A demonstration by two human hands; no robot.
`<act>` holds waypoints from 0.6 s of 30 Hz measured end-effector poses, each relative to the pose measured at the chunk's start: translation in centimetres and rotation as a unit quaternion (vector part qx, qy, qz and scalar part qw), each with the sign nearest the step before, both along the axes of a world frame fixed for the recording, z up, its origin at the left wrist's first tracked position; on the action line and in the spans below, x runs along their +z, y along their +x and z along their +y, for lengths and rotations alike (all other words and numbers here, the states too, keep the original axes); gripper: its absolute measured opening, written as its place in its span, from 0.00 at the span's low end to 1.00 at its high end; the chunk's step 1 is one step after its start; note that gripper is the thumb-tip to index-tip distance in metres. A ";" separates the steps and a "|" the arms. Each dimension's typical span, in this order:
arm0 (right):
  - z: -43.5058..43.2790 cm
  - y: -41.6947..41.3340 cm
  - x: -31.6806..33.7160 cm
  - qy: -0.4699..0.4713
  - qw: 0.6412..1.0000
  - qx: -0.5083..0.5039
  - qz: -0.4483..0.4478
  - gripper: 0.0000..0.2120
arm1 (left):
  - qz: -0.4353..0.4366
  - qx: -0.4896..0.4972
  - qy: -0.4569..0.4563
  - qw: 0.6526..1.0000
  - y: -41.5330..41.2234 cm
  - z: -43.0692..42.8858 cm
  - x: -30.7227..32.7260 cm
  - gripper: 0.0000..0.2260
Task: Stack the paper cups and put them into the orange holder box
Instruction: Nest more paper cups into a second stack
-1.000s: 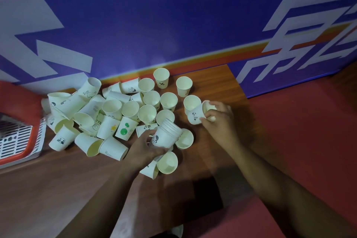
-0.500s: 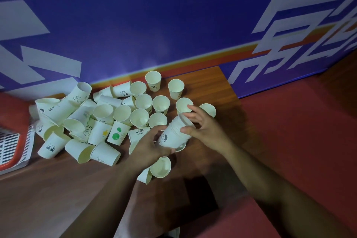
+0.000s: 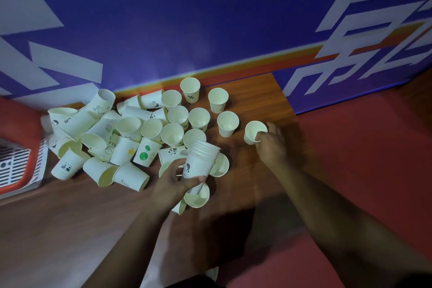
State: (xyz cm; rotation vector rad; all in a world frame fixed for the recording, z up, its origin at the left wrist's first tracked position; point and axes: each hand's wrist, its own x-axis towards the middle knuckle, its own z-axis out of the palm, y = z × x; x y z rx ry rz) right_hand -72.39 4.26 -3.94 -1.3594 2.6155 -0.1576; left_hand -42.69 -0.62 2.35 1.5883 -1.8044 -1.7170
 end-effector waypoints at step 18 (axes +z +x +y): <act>-0.7 15.0 12.8 -0.190 0.779 -0.063 -0.594 0.27 | 0.070 -0.017 -0.035 0.997 11.1 -0.7 0.7 0.29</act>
